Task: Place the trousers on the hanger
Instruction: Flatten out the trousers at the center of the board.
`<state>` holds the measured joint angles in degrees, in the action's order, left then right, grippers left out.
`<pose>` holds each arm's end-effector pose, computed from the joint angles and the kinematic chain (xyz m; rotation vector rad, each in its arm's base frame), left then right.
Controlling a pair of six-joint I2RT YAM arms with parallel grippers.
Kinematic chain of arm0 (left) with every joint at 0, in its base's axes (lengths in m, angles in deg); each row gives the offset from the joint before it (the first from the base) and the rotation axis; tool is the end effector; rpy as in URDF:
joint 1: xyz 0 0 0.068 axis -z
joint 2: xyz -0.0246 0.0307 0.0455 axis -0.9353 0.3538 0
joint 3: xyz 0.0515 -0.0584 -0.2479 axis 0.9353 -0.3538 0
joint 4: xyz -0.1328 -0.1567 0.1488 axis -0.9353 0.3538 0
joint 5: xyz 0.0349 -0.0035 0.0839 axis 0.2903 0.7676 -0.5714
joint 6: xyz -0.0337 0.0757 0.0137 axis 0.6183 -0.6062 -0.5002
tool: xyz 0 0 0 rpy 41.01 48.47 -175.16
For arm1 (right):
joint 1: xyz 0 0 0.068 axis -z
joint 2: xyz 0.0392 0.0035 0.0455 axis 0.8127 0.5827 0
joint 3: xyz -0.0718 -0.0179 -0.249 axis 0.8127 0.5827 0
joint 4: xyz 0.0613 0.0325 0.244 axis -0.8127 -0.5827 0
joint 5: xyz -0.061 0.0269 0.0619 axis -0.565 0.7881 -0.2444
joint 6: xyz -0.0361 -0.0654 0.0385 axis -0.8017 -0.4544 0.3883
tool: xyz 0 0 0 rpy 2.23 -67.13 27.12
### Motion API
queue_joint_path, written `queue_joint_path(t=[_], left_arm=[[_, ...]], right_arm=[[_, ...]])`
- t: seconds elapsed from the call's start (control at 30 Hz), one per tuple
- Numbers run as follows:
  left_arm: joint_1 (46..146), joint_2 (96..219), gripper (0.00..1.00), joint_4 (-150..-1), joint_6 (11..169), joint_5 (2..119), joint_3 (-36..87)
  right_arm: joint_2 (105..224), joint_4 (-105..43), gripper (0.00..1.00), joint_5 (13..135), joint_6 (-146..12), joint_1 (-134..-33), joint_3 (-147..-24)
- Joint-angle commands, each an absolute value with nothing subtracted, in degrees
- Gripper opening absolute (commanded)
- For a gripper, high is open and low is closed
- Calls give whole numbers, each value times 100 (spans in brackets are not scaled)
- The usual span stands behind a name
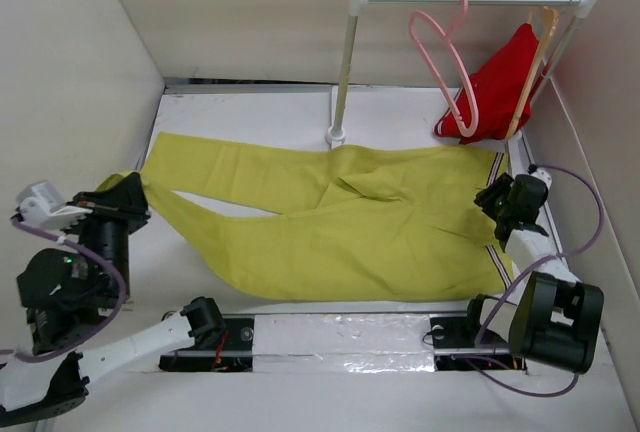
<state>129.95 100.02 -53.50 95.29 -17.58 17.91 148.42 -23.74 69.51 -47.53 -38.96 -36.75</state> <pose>0.0562 0.0410 0.4490 -0.6376 1.2818 -0.4356 0.2539 -0.0658 0.1646 0.7215 1.9937 0.1692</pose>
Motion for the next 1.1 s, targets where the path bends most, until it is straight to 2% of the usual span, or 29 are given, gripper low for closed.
queue_joint_path(t=[0.0,0.17,0.2,0.27,0.37,0.47,0.5,0.57,0.6,0.67,0.77,0.9,1.07], left_arm=[[12984,10213,0,-5997,9372,-1304,1618],[12923,9993,0,-6138,9398,-953,1302],[12922,9949,0,-6199,9364,-917,1241],[12862,9949,0,-6182,9372,-891,1143],[12755,9949,0,-6103,9434,-847,1091],[12624,9887,0,-6296,9311,-628,976],[12571,9879,0,-6296,9302,-601,976],[12571,9861,0,-6305,9293,-583,950],[12571,9826,0,-6322,9284,-583,941],[12571,9773,0,-6340,9258,-618,897],[12571,9659,0,-6384,9258,-636,801],[12571,9676,0,-6358,9284,-653,774],[12571,9729,0,-6358,9284,-644,730]], right_arm=[[15376,-2782,54,6798,-5056,-3424,-3948],[15747,-2783,73,6666,-4916,-3362,-4327],[15826,-2774,83,6666,-4890,-3362,-4371],[16203,-2966,86,6718,-4872,-3300,-4694],[16503,-3310,82,6884,-4968,-3230,-5021],[16835,-3152,68,7507,-4977,-3177,-5057],[16959,-3117,48,7649,-4995,-3177,-5170],[17231,-3099,33,8174,-5030,-3177,-5285],[17494,-2908,18,8352,-5065,-3177,-5338],[17619,-2775,10,8608,-5100,-3177,-5443],[17716,-2634,10,8783,-5048,-3248,-5601],[17935,-2361,0,8977,-4907,-3379,-5865],[18586,-1650,0,9670,-4547,-3440,-6366]])
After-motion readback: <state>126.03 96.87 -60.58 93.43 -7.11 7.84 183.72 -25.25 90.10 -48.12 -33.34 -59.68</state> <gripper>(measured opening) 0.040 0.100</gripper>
